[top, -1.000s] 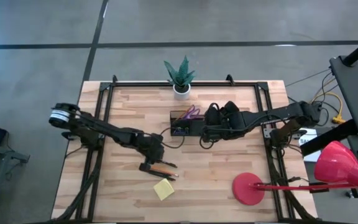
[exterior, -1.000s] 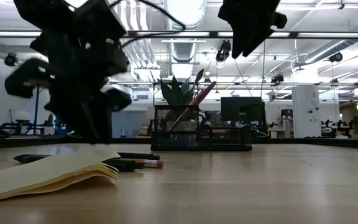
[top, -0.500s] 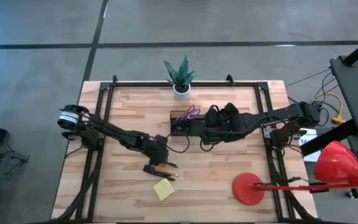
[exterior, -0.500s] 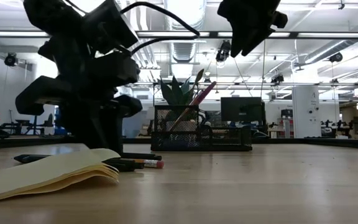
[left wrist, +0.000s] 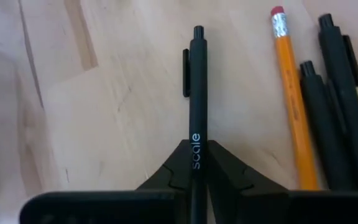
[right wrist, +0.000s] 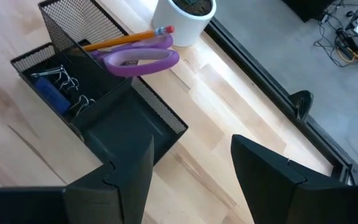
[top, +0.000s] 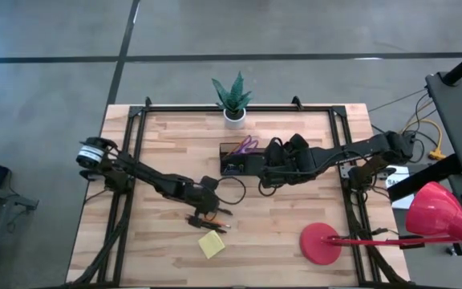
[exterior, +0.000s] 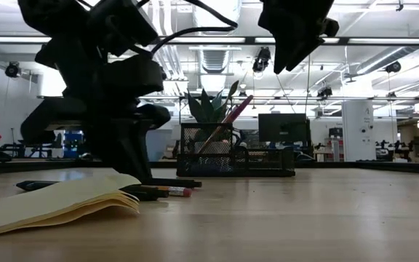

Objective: Pick and place office supplies into organizer
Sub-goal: Put the top black pen into the black organizer

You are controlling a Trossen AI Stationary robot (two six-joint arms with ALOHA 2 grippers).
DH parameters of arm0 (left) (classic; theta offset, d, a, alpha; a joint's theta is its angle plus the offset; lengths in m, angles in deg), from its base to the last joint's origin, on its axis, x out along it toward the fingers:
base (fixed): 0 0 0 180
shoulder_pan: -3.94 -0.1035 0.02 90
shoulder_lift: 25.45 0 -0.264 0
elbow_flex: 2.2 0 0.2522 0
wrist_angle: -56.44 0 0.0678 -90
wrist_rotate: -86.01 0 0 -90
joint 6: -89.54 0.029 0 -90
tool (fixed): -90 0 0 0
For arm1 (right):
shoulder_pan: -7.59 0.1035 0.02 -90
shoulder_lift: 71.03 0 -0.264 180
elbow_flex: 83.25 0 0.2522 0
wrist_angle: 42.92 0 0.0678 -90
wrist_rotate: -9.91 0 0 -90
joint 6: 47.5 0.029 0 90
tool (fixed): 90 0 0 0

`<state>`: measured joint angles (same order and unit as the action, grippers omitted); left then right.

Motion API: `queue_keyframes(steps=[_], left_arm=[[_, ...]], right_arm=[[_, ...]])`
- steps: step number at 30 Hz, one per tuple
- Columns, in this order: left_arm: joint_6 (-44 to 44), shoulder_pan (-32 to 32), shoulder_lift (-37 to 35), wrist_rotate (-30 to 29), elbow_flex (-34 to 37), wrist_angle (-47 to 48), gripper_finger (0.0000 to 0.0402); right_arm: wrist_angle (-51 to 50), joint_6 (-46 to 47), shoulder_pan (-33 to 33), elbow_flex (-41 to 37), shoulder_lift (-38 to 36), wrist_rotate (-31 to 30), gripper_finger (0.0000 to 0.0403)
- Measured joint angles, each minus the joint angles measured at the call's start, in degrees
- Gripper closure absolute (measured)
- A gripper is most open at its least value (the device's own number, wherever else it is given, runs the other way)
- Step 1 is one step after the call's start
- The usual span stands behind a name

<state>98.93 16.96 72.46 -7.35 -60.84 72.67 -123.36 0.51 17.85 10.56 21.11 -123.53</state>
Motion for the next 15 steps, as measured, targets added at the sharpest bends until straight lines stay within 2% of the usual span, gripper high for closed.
queue_keyframes(steps=[5, 10, 12, 15], left_arm=[[0.04, -1.71, -6.5, -4.04, -2.76, 0.49, 0.0391], [0.43, -6.16, -13.59, -7.34, -4.1, -1.38, 0.0392], [0.62, -9.42, -16.06, -10.46, -4.08, -5.6, 0.0393], [0.37, -15.91, -17.49, -10.37, -3.34, -16.08, 0.0393]], right_arm=[[0.07, -0.01, 0.0, 0.01, -0.02, 0.0, 0.0197], [0.01, 0.05, 0.0, 0.1, -0.5, -0.2, 0.0197], [-0.41, 1.41, 0.02, 0.12, -0.98, -1.69, 0.0197], [-0.48, 3.43, 0.17, 0.12, -1.83, -4.93, 0.0197]])
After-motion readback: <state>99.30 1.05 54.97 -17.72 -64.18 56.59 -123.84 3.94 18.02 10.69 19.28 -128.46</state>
